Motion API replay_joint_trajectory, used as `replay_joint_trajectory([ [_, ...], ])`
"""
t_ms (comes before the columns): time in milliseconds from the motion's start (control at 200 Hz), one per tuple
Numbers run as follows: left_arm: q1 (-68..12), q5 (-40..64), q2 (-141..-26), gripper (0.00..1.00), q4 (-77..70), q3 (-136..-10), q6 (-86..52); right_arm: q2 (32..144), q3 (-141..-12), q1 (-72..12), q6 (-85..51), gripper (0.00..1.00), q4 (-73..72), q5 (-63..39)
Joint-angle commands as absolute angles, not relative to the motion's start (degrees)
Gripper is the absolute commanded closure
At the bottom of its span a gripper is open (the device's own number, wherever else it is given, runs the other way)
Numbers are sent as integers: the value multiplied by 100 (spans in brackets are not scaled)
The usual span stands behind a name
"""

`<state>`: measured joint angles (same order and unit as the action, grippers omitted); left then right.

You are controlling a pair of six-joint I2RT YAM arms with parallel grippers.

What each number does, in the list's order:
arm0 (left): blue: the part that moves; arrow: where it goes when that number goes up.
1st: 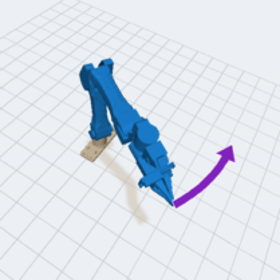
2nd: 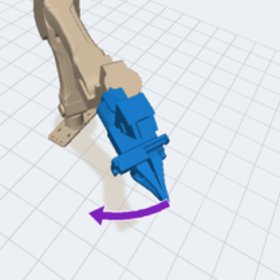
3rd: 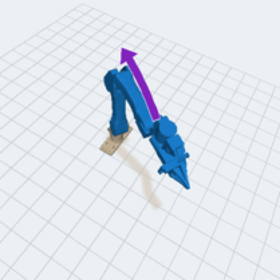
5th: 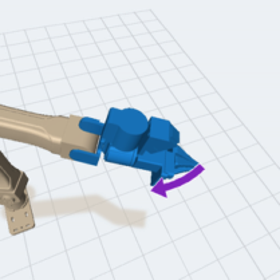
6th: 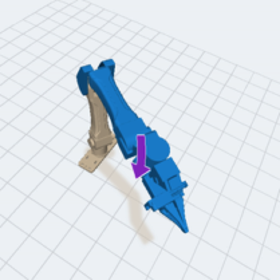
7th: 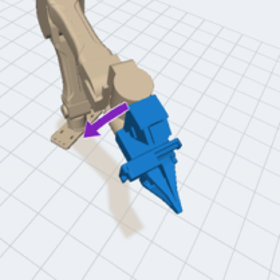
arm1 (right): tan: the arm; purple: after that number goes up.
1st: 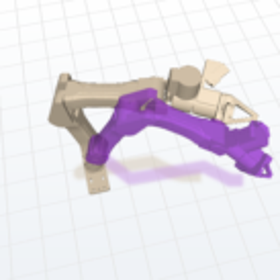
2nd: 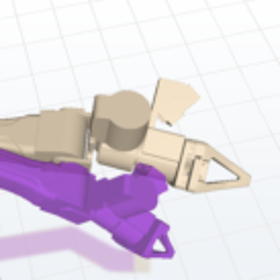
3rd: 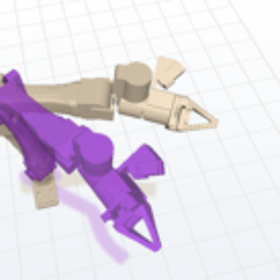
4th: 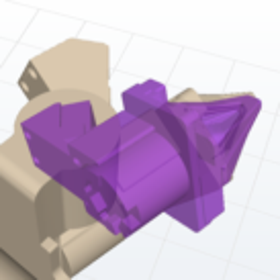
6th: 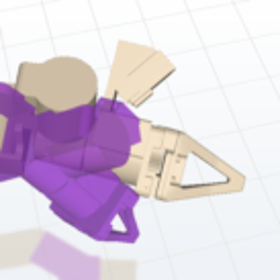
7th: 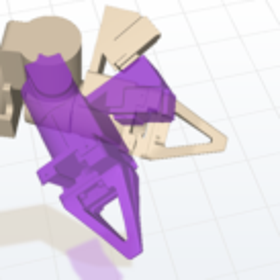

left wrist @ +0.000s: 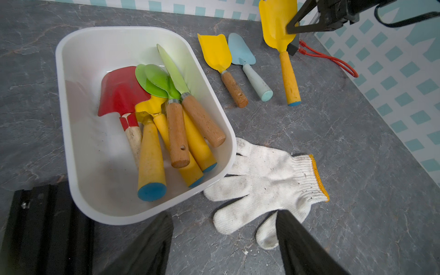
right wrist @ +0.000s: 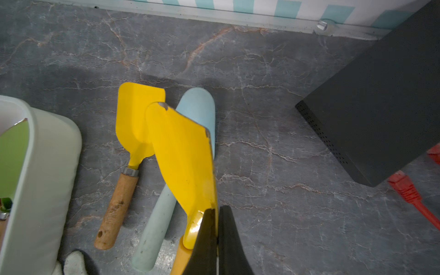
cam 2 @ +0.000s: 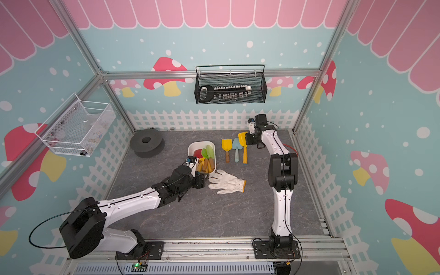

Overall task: Take the shovel out of the storage box
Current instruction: Pick up the shovel from the storage box, then place the shovel at the center of the board.

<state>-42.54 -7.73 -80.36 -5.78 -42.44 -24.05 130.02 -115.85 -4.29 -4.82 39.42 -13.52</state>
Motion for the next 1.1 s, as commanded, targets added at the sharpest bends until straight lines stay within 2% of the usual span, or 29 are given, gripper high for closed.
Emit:
replay_joint_trajectory([
  [0,-4236,-638,-8016,28,-528,-4412,-2446,13332,-11947,-340,-611,100,4078,-1528],
  [851,-4236,-479,-8192,27,-583,-4480,-2471,14950,-13791,-158,-993,100,4360,-1424],
  [1096,-4236,-431,-8227,27,-606,-4482,-2489,15039,-13972,-117,-1114,95,4393,-1344],
])
